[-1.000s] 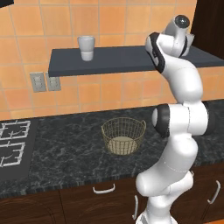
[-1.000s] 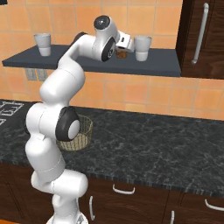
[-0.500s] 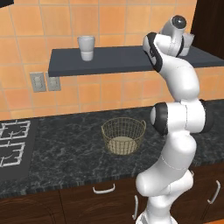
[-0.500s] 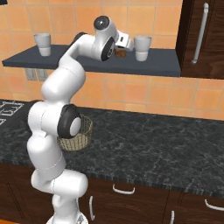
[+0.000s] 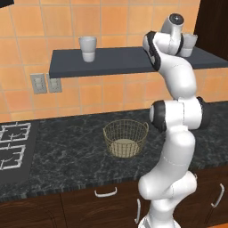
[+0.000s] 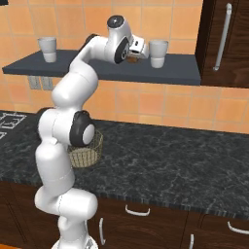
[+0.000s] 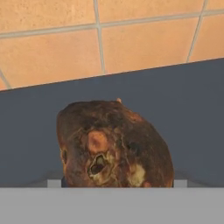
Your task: Open the cabinet, pick up the bread from the cabinet and place it in the basket. Then move the basket to the dining counter.
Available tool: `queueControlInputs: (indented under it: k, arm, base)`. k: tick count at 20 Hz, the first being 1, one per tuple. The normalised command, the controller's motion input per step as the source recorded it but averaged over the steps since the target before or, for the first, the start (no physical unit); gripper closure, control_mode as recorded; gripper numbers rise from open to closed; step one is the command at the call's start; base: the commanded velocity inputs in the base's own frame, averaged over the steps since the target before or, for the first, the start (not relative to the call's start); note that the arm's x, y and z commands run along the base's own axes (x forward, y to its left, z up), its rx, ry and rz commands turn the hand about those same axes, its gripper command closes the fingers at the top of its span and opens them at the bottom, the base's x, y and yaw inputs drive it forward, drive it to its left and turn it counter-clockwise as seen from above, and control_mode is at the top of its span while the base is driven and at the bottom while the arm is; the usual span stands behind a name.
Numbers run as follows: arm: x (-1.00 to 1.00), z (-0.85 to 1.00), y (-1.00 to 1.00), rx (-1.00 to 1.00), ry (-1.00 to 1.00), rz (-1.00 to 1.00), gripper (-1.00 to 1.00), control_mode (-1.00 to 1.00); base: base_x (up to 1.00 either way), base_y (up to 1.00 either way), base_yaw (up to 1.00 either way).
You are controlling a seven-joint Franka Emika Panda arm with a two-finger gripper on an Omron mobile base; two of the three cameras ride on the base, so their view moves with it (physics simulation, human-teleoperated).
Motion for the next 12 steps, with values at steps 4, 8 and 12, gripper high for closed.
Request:
queueControlInputs:
  k: [4, 8, 12]
  arm:
    - [-0.02, -0.12, 0.13, 0.0, 0.0, 0.02, 1.0, -1.0]
    - [-0.87, -0.41, 0.71, 0.0, -0.18, 0.13, 1.0, -1.0]
    - [-0.95, 0.0, 0.64, 0.0, -0.06, 0.06, 1.0, -1.0]
  base:
    - [0.0, 0.0, 0.0]
    - [0.0, 0.0, 0.0]
    - [0.0, 0.0, 0.0]
